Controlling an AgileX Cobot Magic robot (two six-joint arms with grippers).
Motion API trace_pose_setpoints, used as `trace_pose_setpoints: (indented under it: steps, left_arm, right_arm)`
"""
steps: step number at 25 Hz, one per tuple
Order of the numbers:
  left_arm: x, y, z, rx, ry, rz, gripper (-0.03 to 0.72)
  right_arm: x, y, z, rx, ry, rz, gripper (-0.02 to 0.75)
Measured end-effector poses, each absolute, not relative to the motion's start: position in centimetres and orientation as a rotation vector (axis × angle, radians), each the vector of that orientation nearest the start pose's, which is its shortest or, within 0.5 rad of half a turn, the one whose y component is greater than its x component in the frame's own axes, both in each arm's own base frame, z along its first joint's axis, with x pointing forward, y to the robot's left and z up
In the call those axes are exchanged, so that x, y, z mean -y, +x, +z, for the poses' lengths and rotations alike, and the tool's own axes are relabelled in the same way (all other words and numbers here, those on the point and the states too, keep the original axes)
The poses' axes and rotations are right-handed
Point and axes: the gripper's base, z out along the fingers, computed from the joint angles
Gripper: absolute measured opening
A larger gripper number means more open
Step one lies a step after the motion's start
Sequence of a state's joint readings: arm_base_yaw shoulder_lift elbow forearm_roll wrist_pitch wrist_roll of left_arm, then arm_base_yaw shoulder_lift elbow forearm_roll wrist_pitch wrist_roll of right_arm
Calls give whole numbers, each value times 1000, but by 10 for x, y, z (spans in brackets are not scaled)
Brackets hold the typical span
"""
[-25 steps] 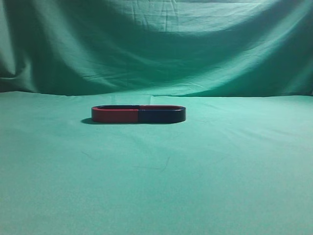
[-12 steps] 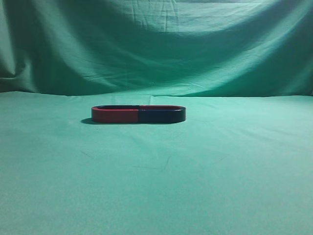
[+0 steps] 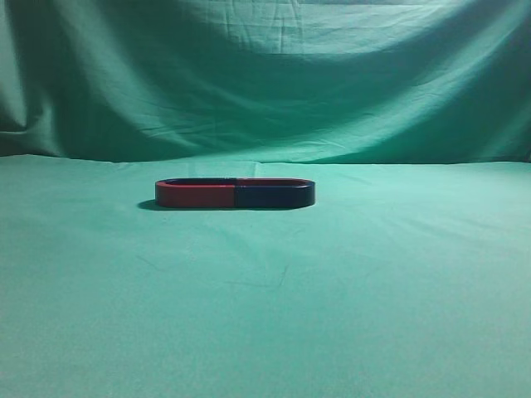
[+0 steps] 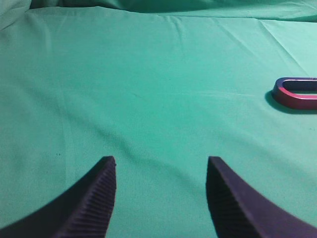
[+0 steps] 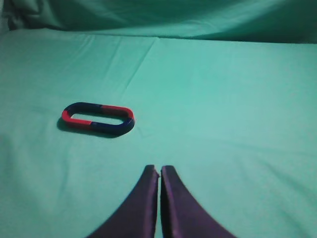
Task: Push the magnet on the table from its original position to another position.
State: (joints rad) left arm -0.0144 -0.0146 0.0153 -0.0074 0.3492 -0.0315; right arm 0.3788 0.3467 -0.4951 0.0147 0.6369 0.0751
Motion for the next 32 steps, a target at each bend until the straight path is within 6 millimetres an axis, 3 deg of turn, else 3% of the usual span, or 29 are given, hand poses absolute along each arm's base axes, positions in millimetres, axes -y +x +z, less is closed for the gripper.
trace_pose_setpoints:
  steps: [10, 18, 32]
  left_arm:
    - [1, 53, 177, -1833, -20, -39, 372]
    - [1, 53, 177, -1833, -20, -39, 372]
    - [1, 53, 177, -1833, -20, -39, 372]
  right_arm:
    - [-7, 51, 229, -1770, -39, 155, 0]
    - [-1, 52, 172, -1882, 59, 74, 0]
    - [-1, 52, 170, -1882, 63, 70, 0]
